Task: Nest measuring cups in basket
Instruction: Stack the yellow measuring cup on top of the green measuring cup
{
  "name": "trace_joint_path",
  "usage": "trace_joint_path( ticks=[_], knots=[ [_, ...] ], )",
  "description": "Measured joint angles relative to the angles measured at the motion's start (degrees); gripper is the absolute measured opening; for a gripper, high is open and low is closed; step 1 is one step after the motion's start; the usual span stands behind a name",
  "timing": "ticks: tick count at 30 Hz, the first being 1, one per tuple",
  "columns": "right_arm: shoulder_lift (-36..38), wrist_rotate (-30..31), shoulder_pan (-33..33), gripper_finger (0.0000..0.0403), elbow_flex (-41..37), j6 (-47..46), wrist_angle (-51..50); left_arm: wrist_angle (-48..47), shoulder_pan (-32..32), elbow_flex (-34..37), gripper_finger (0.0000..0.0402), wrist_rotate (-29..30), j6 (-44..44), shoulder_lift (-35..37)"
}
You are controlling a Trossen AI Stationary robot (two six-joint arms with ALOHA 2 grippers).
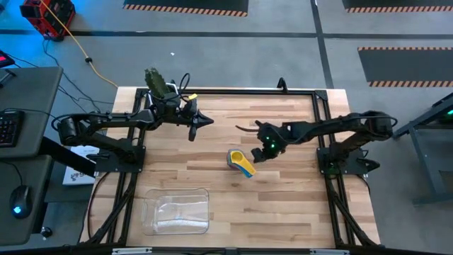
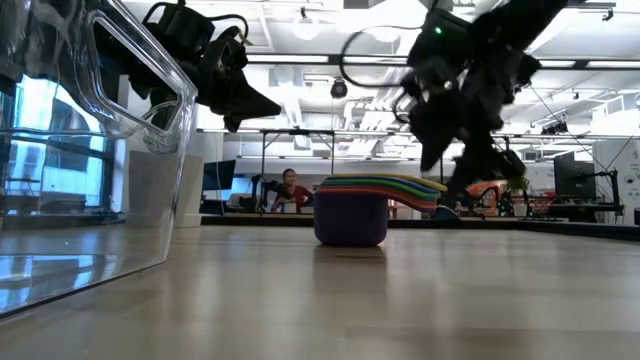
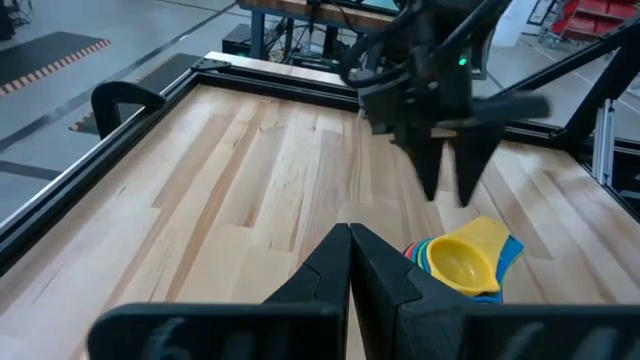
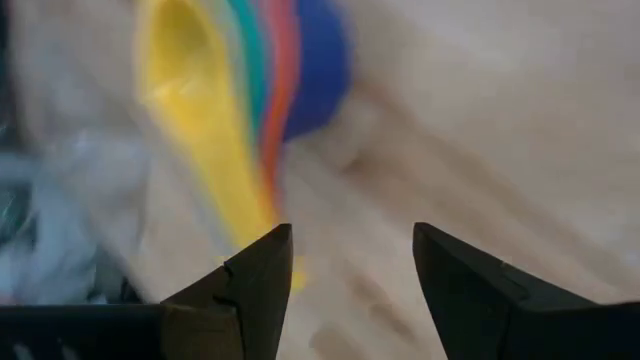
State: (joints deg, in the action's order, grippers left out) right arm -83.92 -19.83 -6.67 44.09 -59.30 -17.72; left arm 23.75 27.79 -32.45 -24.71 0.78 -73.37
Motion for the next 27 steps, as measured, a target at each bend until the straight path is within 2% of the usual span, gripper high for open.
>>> trace_joint_path(
  ticks=[2,5,7,11,12,17,20,27],
  knots=[
    [-0.1,3.9,0.4,0.0195,-1.5,-3.1,1.2,0.0,0.0,0.0,0.0,0.0,0.0,0.0],
    [-0.5,6.4,1.8,0.017,-2.1,-5.6,1.8,0.0,0.0,0.0,0.0,0.0,0.0,0.0],
    [-0.6,7.3,3.1,0.0135,-2.1,-7.9,1.8,0.0,0.0,0.0,0.0,0.0,0.0,0.0],
    [-1.5,10.7,6.1,0.003,-2.0,-14.5,2.5,0.0,0.0,0.0,0.0,0.0,0.0,0.0],
    [-1.6,11.2,6.6,0.0016,-2.0,-15.9,3.5,0.0,0.0,0.0,0.0,0.0,0.0,0.0],
    [-1.6,14.3,8.9,0.0019,-2.0,-23.2,4.2,0.0,0.0,0.0,0.0,0.0,-0.5,0.0],
    [-1.6,15.7,9.8,0.0003,-2.0,-25.6,6.7,0.0,0.0,0.0,0.0,0.0,-0.6,0.0],
    [-1.6,16.7,10.9,0.0002,-2.0,-29.0,7.9,0.0,0.0,0.0,0.0,0.0,-0.6,0.0]
  ],
)
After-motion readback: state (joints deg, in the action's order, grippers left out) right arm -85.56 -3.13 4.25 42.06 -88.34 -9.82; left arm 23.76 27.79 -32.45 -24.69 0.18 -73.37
